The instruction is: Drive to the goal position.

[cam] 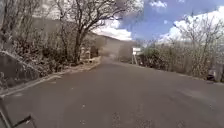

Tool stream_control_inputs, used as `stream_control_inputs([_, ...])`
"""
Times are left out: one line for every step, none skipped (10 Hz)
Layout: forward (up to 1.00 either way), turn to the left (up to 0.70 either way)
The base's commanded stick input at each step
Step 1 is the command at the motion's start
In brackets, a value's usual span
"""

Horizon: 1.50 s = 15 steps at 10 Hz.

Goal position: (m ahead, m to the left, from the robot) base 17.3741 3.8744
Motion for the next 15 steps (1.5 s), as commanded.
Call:
stream_control_inputs([0.7, 0.0])
stream_control_inputs([0.7, 0.0])
stream_control_inputs([0.7, 0.0])
stream_control_inputs([0.7, 0.0])
stream_control_inputs([0.7, 0.0])
stream_control_inputs([0.7, 0.0])
stream_control_inputs([0.7, 0.0])
stream_control_inputs([0.7, 0.0])
stream_control_inputs([0.7, 0.0])
stream_control_inputs([0.7, 0.0])
stream_control_inputs([0.7, 0.0])
stream_control_inputs([0.7, 0.0])
stream_control_inputs([0.7, 0.0])
stream_control_inputs([0.7, 0.0])
stream_control_inputs([0.7, 0.0])
